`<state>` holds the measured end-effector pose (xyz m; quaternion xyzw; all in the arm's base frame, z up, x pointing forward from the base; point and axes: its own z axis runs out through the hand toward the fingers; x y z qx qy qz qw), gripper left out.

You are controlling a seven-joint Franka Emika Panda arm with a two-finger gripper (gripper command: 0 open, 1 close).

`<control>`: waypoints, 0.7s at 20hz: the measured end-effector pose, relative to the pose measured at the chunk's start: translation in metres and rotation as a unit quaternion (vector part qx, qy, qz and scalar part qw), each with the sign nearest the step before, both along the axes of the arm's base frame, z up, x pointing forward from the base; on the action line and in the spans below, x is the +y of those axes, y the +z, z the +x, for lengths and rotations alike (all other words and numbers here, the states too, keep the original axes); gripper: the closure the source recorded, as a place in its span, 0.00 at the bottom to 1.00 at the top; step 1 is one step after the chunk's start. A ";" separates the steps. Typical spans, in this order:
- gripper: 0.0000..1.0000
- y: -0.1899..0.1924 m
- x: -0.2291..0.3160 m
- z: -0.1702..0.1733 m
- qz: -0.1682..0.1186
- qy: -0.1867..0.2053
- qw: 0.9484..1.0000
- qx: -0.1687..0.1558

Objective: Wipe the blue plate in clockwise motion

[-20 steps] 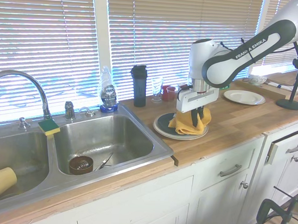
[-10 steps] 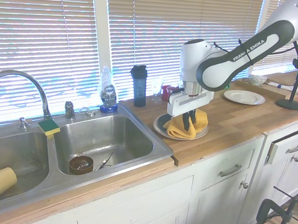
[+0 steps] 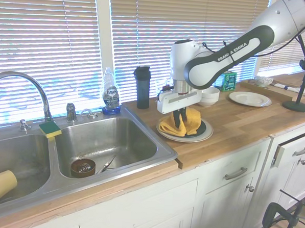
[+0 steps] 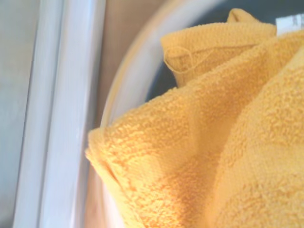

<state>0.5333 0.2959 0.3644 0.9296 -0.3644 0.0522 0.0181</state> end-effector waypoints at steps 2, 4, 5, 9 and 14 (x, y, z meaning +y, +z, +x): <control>1.00 0.000 -0.007 0.015 0.000 -0.012 1.000 0.000; 1.00 0.000 -0.015 0.027 -0.001 -0.022 1.000 -0.002; 1.00 0.000 -0.019 0.031 -0.001 -0.027 1.000 -0.003; 1.00 0.000 -0.040 0.044 -0.005 -0.045 0.999 -0.005; 1.00 -0.001 -0.068 0.051 -0.005 -0.057 0.998 0.000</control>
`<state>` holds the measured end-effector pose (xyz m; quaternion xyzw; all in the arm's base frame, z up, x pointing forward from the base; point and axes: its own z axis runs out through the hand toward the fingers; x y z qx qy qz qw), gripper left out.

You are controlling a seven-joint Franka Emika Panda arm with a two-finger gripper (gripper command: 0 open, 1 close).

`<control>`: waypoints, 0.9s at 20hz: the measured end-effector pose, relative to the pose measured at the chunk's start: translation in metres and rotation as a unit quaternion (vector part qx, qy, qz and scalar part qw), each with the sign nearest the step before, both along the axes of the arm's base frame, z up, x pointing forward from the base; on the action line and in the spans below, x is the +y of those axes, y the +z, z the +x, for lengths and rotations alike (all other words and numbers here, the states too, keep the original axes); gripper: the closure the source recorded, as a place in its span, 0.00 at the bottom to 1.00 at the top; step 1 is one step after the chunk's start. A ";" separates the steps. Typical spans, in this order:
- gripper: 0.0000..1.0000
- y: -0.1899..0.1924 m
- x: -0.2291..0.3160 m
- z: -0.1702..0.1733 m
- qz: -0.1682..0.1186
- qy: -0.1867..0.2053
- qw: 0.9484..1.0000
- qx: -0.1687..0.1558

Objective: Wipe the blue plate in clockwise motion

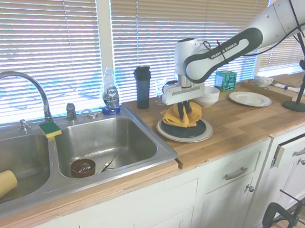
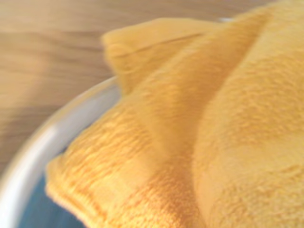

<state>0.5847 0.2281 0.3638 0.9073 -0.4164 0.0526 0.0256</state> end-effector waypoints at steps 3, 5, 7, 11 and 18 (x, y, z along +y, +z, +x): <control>1.00 -0.002 -0.012 -0.013 0.000 0.003 1.000 0.007; 1.00 0.000 -0.018 -0.027 0.001 0.007 1.000 0.010; 1.00 0.002 -0.022 -0.042 0.004 0.014 1.000 0.012; 1.00 0.018 -0.027 -0.064 0.014 0.022 1.000 0.010; 1.00 0.078 -0.053 -0.075 0.051 0.014 0.999 -0.014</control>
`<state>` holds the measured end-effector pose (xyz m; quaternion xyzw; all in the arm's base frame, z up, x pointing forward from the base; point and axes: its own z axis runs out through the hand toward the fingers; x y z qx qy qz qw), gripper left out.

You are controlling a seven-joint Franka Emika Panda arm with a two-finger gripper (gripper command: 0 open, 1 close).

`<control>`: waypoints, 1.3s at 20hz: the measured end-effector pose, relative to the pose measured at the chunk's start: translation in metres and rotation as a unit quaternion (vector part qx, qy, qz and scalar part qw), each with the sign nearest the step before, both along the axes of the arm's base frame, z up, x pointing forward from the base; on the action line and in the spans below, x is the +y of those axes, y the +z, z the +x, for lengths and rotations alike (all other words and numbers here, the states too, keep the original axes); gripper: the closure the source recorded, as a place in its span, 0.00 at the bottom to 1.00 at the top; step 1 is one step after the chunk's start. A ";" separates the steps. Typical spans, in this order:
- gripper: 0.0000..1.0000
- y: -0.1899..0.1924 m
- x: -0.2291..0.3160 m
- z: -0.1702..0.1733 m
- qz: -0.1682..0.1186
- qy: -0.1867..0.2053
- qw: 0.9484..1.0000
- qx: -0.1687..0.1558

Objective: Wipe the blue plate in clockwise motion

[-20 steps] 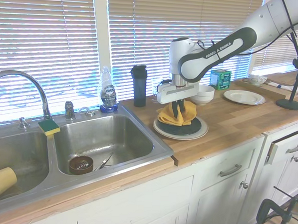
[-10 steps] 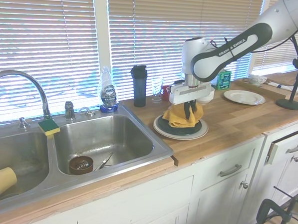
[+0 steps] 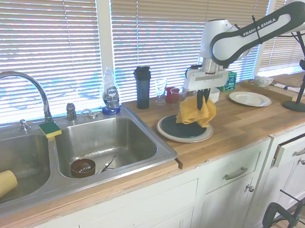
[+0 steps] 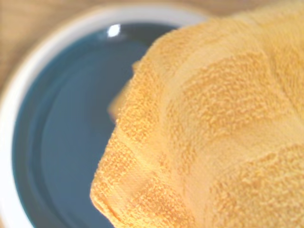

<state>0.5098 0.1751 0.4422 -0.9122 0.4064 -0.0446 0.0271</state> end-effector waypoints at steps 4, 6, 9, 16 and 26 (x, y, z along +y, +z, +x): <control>1.00 0.030 -0.036 -0.001 0.019 -0.014 1.000 -0.007; 1.00 0.037 -0.059 0.001 0.026 -0.026 0.999 -0.010; 1.00 0.036 -0.103 0.008 0.030 -0.049 0.998 -0.009; 1.00 0.023 -0.196 0.014 0.045 -0.093 0.995 0.000; 1.00 -0.035 -0.242 0.021 0.040 -0.111 0.993 0.030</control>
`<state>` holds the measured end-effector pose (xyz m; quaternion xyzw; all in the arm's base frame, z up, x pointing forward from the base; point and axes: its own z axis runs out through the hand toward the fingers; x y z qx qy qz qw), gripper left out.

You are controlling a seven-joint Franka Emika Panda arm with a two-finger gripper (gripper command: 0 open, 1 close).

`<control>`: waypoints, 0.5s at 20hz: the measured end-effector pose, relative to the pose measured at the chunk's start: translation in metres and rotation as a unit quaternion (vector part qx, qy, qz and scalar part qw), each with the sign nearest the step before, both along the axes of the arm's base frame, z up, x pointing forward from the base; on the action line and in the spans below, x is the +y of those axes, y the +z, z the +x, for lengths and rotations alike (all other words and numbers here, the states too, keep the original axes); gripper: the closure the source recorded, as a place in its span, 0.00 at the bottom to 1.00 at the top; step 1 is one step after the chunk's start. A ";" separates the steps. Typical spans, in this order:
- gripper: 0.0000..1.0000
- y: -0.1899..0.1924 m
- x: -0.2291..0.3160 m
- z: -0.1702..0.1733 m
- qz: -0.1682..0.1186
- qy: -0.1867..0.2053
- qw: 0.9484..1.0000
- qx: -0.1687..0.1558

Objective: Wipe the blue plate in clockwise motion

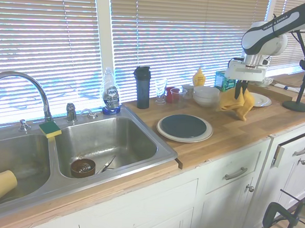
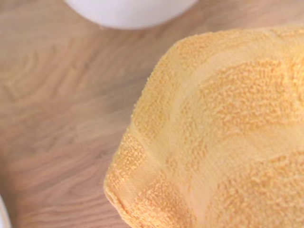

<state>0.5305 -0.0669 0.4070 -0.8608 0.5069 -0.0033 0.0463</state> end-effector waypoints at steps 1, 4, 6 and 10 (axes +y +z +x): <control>1.00 -0.008 0.012 0.000 0.000 0.011 1.000 0.003; 1.00 -0.027 0.059 -0.005 -0.001 0.041 0.999 0.013; 1.00 -0.035 0.082 -0.009 -0.001 0.054 0.998 0.019; 1.00 -0.047 0.098 -0.012 -0.004 0.062 0.998 0.028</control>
